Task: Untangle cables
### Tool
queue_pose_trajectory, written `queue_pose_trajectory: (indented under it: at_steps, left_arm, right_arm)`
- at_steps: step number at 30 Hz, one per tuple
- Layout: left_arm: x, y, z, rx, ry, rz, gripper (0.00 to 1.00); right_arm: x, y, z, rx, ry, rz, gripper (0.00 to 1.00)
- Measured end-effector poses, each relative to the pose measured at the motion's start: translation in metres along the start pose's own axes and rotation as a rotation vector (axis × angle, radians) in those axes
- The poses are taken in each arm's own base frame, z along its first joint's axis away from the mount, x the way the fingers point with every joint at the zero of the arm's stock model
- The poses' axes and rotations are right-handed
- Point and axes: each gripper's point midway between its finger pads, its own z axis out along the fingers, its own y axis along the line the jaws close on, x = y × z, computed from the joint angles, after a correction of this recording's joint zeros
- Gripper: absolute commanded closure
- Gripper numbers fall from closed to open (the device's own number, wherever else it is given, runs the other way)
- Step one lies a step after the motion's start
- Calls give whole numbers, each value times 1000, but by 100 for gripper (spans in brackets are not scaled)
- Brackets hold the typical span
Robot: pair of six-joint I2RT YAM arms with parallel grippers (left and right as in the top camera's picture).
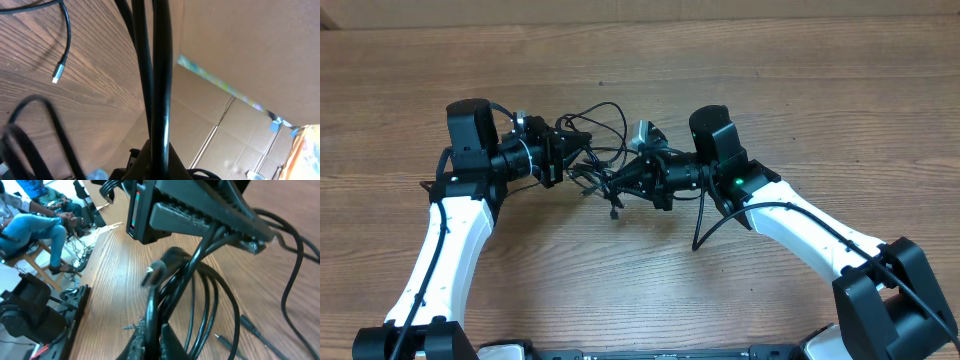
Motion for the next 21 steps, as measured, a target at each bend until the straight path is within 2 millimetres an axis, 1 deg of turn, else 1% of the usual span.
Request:
queue_pose_trajectory:
  at_steps: [6,10,13,17,19,21]
  left_arm:
    - [0,0,0,0,0,0,96]
    - [-3,0,0,-2,-15,4,96]
    - [-6,2,0,-10,-37,14,96]
    - [-10,18,-1,-68,-66,-5,96]
    - [-11,32,-2,-120,-82,-21,96]
    - [-12,46,-5,-174,-98,-36,96]
  right_arm:
    - [4,-3,0,17,12,37,96]
    - [5,-12,0,76,19,102,96]
    - [8,-24,-1,147,24,168,96]
    - [17,-46,-8,277,37,273,96]
    - [19,-57,-14,341,32,310,96]
    - [22,-72,-24,414,24,352,96]
